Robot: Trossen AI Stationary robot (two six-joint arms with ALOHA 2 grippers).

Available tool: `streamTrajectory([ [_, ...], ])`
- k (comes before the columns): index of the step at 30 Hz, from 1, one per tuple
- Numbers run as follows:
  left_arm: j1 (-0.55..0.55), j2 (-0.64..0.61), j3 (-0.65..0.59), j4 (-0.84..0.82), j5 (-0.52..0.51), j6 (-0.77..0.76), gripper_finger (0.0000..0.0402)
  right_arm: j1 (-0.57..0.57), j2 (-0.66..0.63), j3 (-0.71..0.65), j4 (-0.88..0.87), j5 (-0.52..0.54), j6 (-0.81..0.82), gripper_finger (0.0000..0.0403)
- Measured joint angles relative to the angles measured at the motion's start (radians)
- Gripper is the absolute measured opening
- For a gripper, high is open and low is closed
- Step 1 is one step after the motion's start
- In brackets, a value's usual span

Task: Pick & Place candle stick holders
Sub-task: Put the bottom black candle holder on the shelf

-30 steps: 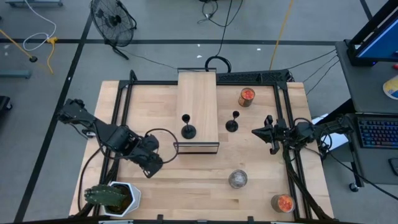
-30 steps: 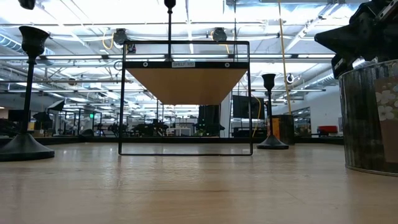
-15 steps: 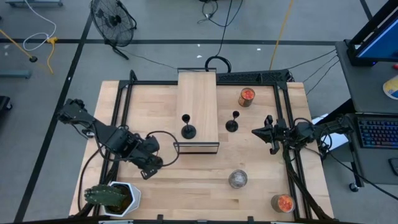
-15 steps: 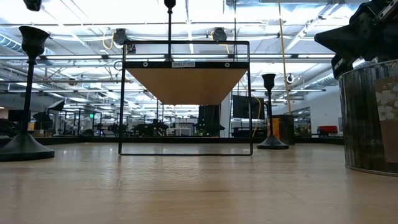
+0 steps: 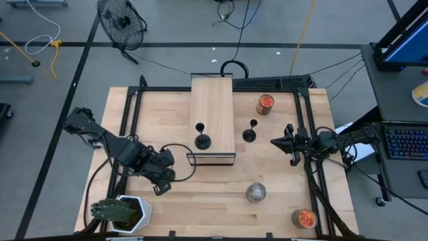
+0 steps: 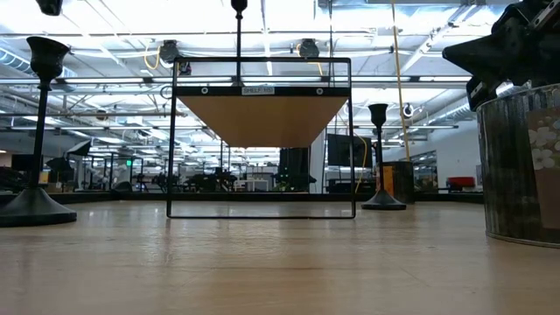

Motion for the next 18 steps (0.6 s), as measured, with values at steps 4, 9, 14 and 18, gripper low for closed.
streamTrajectory([
  [4,0.000,0.037,0.000,-0.035,0.008,-0.025,0.0078,0.000,0.000,0.000,0.000,0.000,0.000,0.0000],
  [9,0.003,0.044,-0.001,-0.039,0.002,-0.096,0.0078,0.000,0.000,0.000,0.000,0.000,0.000,0.0000],
  [14,0.003,0.044,0.014,-0.025,0.002,-0.115,0.0078,0.000,0.000,0.000,0.000,0.000,0.000,0.0000],
  [18,0.008,0.044,0.034,-0.045,-0.012,-0.121,0.0078,0.000,0.000,0.000,0.000,0.000,0.000,0.0000],
])
